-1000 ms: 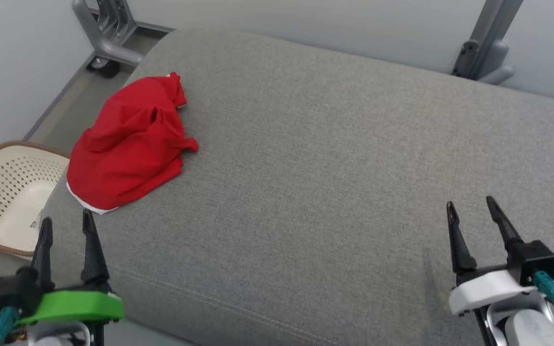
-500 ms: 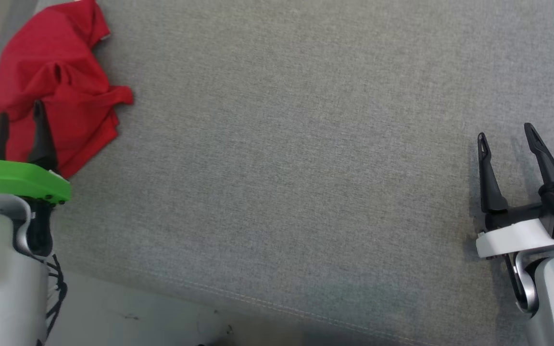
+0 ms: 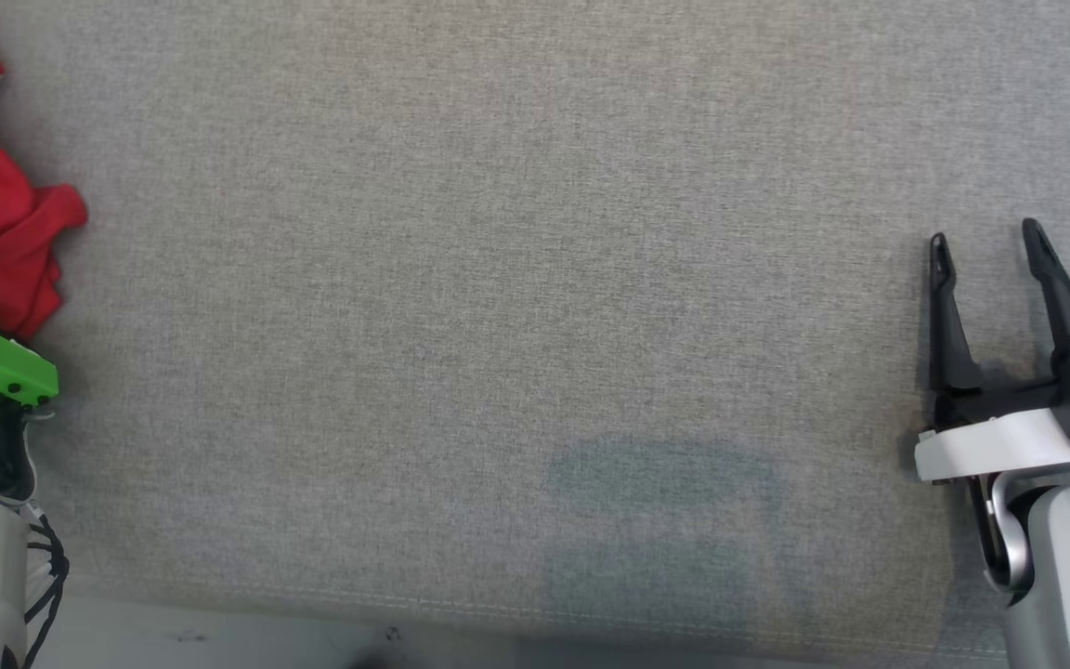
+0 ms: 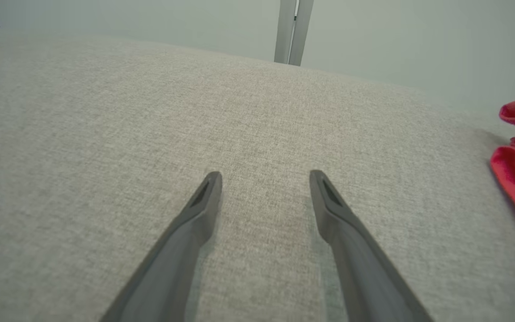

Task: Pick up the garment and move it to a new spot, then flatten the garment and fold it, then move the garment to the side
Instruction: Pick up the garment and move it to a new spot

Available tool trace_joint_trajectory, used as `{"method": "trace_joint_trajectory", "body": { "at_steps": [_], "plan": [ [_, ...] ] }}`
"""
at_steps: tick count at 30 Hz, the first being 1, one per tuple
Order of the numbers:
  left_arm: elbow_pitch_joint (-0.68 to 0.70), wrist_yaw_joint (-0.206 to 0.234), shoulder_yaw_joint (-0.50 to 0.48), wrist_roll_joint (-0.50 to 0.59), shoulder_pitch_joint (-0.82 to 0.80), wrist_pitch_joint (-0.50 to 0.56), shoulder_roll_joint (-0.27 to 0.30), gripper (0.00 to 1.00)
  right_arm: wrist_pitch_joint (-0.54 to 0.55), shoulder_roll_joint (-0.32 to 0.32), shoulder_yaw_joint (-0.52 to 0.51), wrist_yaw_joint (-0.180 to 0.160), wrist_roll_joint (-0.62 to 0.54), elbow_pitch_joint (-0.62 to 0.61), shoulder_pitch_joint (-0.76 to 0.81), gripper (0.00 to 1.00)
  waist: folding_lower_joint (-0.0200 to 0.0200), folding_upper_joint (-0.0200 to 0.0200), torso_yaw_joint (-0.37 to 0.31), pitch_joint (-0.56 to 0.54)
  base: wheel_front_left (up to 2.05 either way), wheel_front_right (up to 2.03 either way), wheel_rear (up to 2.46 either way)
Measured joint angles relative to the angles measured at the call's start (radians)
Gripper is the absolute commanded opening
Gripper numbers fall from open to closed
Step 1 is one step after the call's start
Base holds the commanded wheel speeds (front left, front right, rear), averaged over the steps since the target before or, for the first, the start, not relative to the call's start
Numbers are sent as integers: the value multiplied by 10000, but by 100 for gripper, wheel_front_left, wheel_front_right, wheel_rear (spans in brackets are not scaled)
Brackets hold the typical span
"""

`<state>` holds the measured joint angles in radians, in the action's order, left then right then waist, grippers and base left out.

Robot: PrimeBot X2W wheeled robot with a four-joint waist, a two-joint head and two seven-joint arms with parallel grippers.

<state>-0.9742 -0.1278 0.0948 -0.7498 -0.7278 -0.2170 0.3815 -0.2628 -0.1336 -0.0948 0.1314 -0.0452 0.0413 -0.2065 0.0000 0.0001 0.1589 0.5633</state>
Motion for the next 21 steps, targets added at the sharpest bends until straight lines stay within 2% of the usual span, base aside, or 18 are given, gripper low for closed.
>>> {"method": "trace_joint_trajectory", "body": {
  "at_steps": [5, 8, 12, 18, 21],
  "plan": [
    [581, -13, 608, -130, 256, -316, 86, 0, 2, 222, 167, 0, 121, 215, 40, 100, 0, 0, -87, -369, 0, 0, 0],
    [1473, -15, 1053, -104, 532, -407, 151, 0, 0, 343, 286, 2, 203, 372, 66, 100, 0, -1, -72, -733, 0, 0, 0],
    [3085, -29, 1421, -29, 1020, -431, 205, 0, 2, 493, 420, 2, 314, 569, 184, 100, 0, 0, -53, -1311, 0, 0, 0],
    [5714, -10, 1898, -138, 1824, -345, -23, 0, 0, 723, 424, 2, 531, 788, 521, 100, 0, -1, -175, -2217, 0, 0, 0],
    [7152, 424, 2148, -56, 1926, 65, -228, 0, 0, 794, 378, 2, 665, 798, 662, 100, 0, 0, -315, -2641, 0, 0, 0]
  ]
}}
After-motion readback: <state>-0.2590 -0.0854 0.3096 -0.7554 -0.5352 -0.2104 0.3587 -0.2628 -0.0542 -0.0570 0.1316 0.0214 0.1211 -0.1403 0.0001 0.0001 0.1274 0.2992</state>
